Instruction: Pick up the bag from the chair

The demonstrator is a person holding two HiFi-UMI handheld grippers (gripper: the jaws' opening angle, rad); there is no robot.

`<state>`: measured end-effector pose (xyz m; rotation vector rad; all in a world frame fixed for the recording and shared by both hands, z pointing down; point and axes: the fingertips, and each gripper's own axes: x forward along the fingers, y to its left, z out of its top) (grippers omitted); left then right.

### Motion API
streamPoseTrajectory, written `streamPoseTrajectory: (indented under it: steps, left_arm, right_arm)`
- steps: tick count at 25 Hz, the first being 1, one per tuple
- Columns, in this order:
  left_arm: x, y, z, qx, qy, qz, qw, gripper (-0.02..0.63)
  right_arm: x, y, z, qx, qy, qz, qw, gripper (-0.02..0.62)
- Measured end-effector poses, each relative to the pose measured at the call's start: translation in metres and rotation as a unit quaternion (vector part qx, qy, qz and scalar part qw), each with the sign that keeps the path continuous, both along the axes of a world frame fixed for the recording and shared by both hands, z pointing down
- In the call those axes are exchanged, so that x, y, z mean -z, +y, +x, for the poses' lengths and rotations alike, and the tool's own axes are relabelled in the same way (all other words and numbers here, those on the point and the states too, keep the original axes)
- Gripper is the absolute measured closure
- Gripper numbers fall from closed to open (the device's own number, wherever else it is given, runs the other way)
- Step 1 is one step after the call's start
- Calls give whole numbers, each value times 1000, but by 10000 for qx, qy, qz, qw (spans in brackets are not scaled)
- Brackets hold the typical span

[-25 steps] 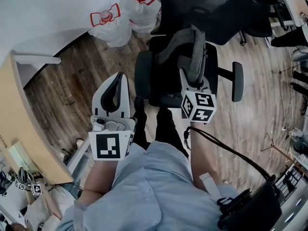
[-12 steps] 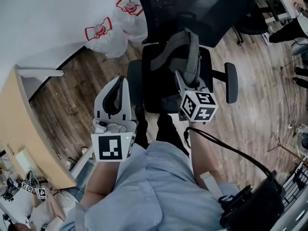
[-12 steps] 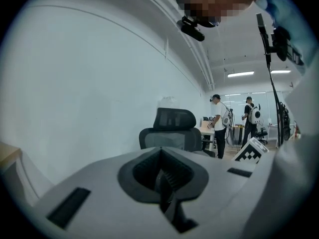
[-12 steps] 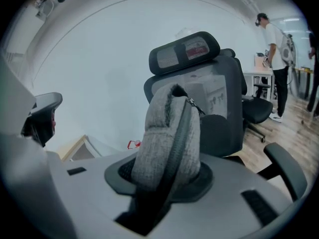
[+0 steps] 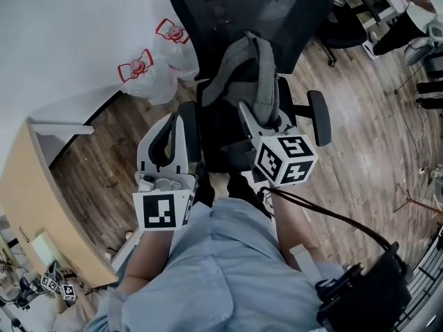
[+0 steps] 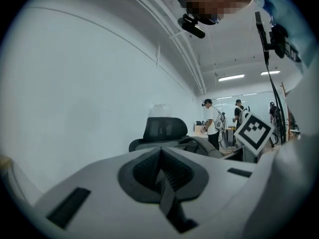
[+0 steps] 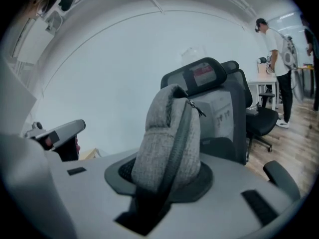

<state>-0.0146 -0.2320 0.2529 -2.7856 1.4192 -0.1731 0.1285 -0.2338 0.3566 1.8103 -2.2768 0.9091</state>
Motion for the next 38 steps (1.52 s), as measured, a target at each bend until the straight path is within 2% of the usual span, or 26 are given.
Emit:
streamPoseTrajectory:
  steps: [7,11,22,38]
  left_arm:
    - [15,7,15,-255,134,101,9995,604]
    - [26,9,21,-295,219,225,9991,604]
    - [30,18,24,-322,239,263,9988,604]
    - [26,24,27,-387,164,159,9990,604]
  right_arm:
    - [61,1,5,24,260,340,9991,474]
    - [74,4,11,18,433,437,9981,474]
    - [77,14,24,-106,468,442,9979,477]
    - [67,27,21,-106,528,288,9981,482]
